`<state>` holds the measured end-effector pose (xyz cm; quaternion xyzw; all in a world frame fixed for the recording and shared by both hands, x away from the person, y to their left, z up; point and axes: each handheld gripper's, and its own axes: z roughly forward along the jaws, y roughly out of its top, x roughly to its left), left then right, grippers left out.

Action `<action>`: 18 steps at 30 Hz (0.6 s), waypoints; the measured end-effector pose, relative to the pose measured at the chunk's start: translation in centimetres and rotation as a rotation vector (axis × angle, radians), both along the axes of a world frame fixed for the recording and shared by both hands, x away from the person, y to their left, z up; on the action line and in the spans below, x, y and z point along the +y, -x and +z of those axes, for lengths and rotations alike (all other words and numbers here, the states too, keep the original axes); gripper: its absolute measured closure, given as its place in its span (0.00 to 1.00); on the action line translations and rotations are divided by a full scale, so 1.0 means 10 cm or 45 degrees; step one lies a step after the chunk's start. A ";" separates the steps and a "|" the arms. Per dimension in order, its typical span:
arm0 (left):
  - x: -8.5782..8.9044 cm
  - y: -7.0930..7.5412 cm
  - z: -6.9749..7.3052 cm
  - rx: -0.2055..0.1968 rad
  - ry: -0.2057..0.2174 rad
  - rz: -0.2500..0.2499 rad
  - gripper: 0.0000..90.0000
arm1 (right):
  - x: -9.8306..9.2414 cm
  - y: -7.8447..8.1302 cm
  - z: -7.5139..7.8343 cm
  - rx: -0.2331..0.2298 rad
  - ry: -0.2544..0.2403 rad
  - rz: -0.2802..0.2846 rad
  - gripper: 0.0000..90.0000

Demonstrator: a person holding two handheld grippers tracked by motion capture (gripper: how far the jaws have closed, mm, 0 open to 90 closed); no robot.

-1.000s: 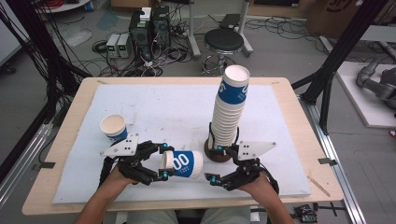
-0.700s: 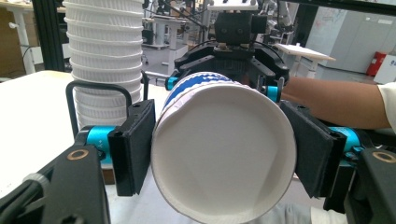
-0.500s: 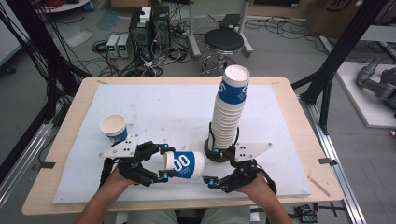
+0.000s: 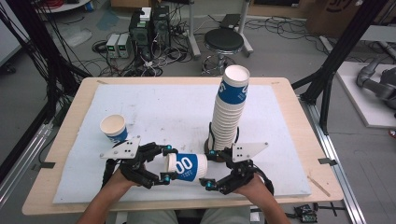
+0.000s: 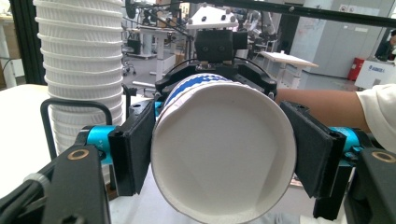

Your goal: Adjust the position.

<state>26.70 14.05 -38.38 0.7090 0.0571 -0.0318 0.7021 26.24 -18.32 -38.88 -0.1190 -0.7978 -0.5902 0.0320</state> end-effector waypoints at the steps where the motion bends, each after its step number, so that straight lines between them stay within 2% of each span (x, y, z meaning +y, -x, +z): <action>1: 0.00 0.00 0.00 0.001 0.006 -0.005 0.34 | 0.00 0.00 0.00 -0.001 -0.011 0.006 0.21; 7: -0.03 0.01 -0.01 -0.007 0.022 -0.021 0.34 | 0.01 0.00 -0.01 0.032 -0.041 0.036 0.21; 13: -0.03 0.01 -0.01 -0.017 0.030 -0.022 0.34 | 0.00 0.01 0.00 -0.010 -0.046 0.053 0.27; 16: -0.03 0.02 -0.02 -0.024 0.008 -0.012 0.35 | -0.03 0.00 0.01 -0.040 -0.051 0.043 0.30; 18: -0.04 0.02 -0.03 -0.026 -0.006 -0.008 0.35 | -0.04 0.01 0.02 -0.029 -0.038 0.042 0.32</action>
